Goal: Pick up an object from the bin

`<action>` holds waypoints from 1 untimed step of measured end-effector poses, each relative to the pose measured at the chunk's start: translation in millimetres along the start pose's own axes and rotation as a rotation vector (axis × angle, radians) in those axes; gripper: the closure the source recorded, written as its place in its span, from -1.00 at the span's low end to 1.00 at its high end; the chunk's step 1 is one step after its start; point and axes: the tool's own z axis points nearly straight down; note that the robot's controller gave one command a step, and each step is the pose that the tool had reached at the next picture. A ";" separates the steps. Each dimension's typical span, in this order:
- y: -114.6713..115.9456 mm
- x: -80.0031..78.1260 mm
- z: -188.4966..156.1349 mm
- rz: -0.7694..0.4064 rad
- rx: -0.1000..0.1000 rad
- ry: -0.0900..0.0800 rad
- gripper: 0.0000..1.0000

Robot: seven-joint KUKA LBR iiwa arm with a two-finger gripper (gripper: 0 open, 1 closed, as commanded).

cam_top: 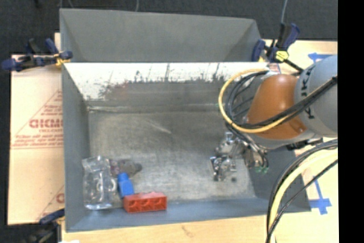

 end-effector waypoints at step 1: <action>4.5 6.7 -115.4 0.011 -0.004 0.009 1.00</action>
Offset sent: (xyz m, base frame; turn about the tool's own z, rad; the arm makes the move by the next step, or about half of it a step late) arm -0.0113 0.0065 0.1108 0.0151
